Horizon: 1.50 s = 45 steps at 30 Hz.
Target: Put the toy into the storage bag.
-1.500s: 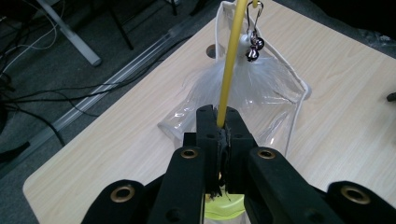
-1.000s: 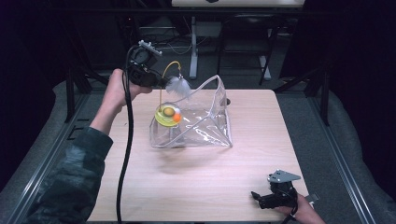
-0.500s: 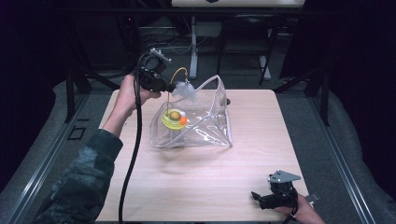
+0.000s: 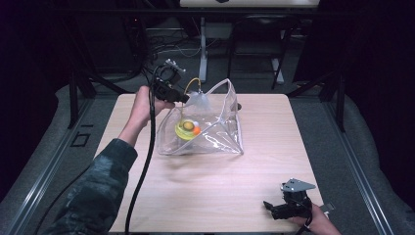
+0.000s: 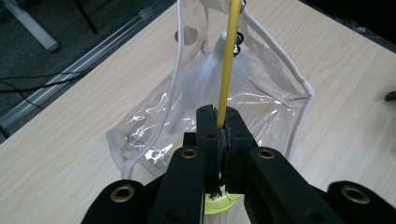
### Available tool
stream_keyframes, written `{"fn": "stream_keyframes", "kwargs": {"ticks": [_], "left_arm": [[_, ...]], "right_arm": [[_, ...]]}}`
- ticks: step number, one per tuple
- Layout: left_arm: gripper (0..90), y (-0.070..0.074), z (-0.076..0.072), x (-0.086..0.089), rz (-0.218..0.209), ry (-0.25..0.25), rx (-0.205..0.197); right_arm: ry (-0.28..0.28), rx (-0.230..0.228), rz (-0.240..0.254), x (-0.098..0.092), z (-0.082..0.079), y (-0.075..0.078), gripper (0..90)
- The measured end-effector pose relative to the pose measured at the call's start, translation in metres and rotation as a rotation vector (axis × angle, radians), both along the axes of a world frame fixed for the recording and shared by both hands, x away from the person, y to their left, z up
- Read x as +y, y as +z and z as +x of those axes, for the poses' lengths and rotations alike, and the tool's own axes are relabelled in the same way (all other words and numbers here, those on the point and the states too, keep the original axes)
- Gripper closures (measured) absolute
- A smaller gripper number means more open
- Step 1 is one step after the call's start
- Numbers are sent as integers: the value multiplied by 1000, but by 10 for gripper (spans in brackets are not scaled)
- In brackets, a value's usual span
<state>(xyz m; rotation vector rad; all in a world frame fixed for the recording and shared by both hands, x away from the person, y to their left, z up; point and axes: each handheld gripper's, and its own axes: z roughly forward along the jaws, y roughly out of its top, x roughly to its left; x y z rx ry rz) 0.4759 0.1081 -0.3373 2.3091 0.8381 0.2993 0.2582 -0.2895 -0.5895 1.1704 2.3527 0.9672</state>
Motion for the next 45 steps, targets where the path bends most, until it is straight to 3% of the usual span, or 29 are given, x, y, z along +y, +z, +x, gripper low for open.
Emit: {"fn": "stream_keyframes", "kwargs": {"ticks": [15,24,45], "left_arm": [[878,-22,7,-6,0,-4,27],[878,-32,8,-11,23,-2,11],[878,-53,14,-20,-12,14,-3]], "right_arm": [[1,3,6,0,0,0,0],[2,3,6,0,0,0,0],[2,0,7,0,0,0,0]]}}
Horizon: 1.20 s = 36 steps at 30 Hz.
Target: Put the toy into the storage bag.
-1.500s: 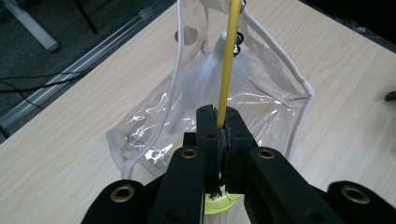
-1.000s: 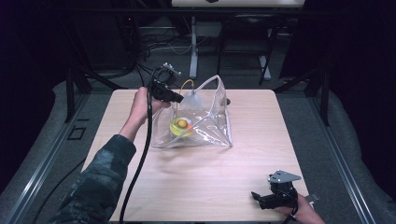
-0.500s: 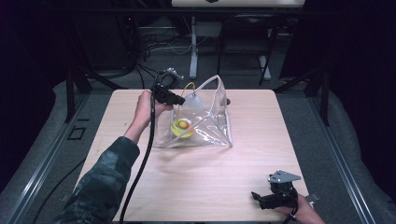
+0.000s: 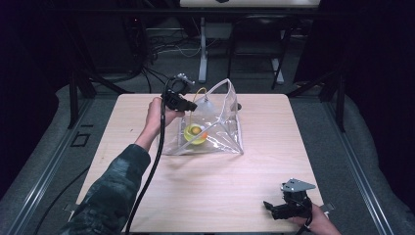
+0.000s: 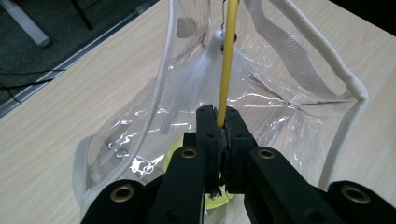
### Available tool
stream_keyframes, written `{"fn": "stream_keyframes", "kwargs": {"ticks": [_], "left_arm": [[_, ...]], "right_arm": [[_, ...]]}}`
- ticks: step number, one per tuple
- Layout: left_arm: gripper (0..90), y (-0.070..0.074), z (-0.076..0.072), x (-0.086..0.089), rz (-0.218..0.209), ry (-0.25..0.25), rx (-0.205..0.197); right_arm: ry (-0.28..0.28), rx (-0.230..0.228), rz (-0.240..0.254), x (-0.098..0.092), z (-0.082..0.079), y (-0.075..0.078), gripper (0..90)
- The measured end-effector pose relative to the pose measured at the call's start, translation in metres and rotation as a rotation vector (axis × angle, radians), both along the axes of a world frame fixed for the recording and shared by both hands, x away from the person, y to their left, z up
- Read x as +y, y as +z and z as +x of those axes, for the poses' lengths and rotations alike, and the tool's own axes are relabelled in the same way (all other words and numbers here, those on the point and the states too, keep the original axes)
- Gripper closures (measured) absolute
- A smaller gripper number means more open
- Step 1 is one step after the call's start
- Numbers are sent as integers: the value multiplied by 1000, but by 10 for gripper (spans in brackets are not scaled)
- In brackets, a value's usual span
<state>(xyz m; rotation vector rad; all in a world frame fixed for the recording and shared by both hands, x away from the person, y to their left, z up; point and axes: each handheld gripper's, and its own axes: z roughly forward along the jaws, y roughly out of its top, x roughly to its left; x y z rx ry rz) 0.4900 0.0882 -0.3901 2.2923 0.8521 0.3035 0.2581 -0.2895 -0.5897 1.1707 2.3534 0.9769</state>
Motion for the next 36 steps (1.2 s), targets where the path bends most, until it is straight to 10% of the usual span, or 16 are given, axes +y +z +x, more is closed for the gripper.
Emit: {"fn": "stream_keyframes", "kwargs": {"ticks": [24,31,36], "left_arm": [[832,-13,2,10,-48,50,44],[703,-2,-6,17,-58,55,27],[416,5,-12,28,-59,86,18]], "right_arm": [[0,0,0,0,0,0,0],[-2,-2,3,0,0,0,0],[0,0,-2,0,0,0,0]]}}
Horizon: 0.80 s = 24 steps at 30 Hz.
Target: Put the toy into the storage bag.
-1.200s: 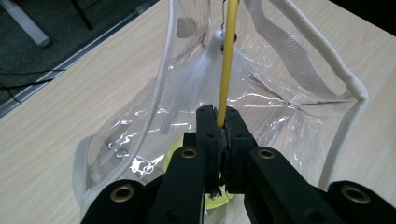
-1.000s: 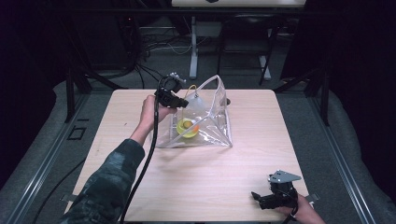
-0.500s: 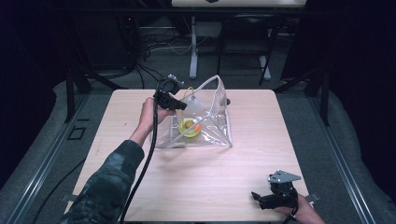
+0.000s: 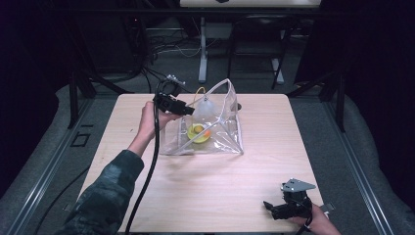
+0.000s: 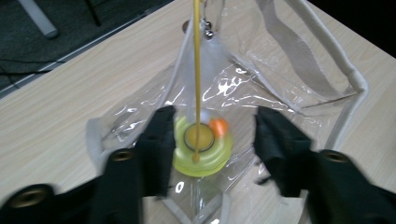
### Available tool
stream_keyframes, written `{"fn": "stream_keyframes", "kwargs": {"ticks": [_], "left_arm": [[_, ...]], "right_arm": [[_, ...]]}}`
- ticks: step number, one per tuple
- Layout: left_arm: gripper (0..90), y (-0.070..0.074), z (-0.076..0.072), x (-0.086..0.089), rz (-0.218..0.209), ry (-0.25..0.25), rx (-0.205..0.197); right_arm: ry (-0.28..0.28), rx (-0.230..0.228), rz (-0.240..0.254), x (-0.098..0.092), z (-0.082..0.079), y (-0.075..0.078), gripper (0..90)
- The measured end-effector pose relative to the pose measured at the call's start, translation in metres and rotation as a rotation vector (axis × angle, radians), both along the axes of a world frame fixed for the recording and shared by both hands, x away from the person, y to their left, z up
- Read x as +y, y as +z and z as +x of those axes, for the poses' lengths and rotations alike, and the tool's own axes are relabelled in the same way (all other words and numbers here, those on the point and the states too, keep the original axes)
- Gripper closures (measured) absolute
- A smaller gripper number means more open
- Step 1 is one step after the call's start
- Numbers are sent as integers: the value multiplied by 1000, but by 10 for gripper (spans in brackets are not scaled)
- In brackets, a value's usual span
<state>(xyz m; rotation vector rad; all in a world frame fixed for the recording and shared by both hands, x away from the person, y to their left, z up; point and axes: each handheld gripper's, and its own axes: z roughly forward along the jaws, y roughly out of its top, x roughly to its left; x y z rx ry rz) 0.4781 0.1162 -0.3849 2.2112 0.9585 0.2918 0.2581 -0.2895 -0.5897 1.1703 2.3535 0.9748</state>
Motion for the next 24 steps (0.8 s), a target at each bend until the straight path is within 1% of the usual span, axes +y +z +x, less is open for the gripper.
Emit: {"fn": "stream_keyframes", "kwargs": {"ticks": [3,4,7,10,12,16,17,20,24], "left_arm": [[289,4,-4,9,-17,27,-8],[257,6,-5,12,-12,33,-11],[174,10,-9,25,-34,65,-33],[150,13,-13,39,-37,92,-54],[112,13,-16,47,-35,109,-56],[34,10,-19,62,-19,144,-49],[18,8,-19,65,-14,148,-42],[3,3,-21,74,9,159,-35],[0,-4,-26,87,15,175,-32]], "right_arm": [[0,0,2,0,0,0,0],[0,0,0,0,0,0,0],[-2,-1,-5,0,0,0,0],[-1,0,-5,0,0,0,0],[-1,-1,-5,0,0,0,0],[-2,-1,-5,0,0,0,0],[-2,-1,-5,0,0,0,0],[-1,-1,-5,0,0,0,0],[-1,-1,-5,0,0,0,0]]}}
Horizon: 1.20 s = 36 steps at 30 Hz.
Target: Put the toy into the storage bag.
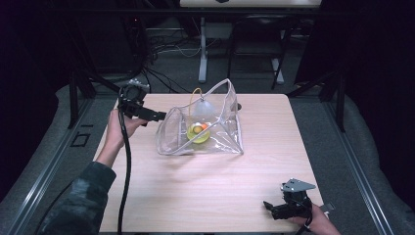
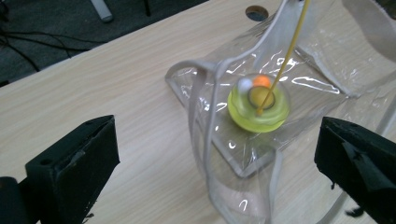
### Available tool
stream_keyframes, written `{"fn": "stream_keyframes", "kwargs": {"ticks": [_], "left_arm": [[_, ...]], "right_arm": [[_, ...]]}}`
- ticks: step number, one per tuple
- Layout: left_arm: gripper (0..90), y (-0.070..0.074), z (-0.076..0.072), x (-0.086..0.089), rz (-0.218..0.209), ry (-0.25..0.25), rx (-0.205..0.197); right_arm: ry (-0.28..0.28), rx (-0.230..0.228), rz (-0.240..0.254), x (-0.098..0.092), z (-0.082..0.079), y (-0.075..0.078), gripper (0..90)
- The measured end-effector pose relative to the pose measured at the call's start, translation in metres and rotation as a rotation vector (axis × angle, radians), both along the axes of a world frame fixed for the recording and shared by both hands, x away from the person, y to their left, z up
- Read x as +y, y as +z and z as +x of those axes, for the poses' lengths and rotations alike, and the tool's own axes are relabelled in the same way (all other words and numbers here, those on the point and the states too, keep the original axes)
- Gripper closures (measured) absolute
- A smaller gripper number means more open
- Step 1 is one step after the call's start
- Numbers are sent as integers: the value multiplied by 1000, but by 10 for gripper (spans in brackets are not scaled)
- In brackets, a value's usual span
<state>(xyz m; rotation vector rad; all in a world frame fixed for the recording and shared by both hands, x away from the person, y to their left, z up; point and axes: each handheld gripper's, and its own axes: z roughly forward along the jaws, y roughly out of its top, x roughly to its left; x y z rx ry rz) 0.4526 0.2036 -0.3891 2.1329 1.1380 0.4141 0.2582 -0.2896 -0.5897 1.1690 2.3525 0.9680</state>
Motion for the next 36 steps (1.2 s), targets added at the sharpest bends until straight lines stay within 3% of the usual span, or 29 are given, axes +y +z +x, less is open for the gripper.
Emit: {"fn": "stream_keyframes", "kwargs": {"ticks": [6,15,23,29,36], "left_arm": [[0,-10,-7,21,-13,37,-15],[0,-30,-19,47,-13,70,6],[0,-58,-27,64,-13,97,34],[0,-83,-32,76,-13,114,87],[0,-113,-38,85,-6,137,120]], "right_arm": [[0,2,0,0,0,0,0],[-1,1,-3,0,0,0,0],[0,1,0,0,0,0,0],[0,1,0,0,0,0,0],[0,1,0,0,0,0,0]]}}
